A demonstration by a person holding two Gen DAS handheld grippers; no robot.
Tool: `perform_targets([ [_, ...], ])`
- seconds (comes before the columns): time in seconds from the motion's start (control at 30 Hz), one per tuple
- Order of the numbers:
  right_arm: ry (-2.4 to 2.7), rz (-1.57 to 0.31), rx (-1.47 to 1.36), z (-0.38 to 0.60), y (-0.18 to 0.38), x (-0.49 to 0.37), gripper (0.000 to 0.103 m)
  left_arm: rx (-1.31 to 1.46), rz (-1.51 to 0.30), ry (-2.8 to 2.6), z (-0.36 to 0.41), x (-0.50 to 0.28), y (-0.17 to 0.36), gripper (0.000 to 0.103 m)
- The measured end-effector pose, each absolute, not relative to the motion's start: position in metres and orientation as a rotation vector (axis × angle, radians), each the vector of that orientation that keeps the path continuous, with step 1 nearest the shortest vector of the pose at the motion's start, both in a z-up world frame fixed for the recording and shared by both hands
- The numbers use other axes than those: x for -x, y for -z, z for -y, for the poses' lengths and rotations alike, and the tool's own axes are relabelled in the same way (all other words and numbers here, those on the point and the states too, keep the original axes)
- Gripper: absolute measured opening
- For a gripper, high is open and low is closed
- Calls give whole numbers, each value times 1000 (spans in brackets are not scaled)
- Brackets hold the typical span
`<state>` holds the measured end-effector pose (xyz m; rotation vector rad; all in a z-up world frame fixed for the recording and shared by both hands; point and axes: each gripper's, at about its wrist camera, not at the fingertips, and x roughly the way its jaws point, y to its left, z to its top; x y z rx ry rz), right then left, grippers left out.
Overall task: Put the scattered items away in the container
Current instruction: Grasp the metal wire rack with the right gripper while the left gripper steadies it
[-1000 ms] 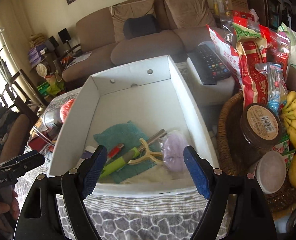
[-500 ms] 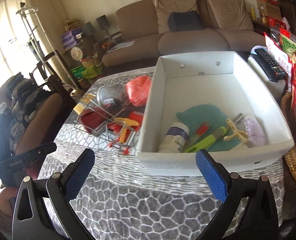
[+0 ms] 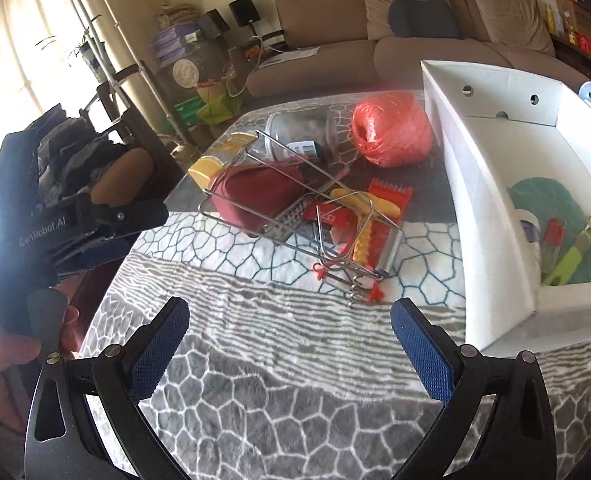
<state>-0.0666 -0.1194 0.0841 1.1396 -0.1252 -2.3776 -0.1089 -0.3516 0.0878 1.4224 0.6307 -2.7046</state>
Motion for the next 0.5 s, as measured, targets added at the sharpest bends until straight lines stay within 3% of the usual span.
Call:
perform_targets([
  [0.17,2453,48,-1141,130,-61,97,103,-1492,-562,2687,343,143,-63,103],
  [0.4,2431,199,-1175,117,-38,134,103,-1489,-636,2715,338,154,-47,103],
  [0.47,2411,244,-1193,114,-33,140,103,-1460,-649,2723,338,154,-46,98],
  [0.5,2399,276,-1205,111,-30,143,103,-1453,-660,2734,338,154,-46,90],
])
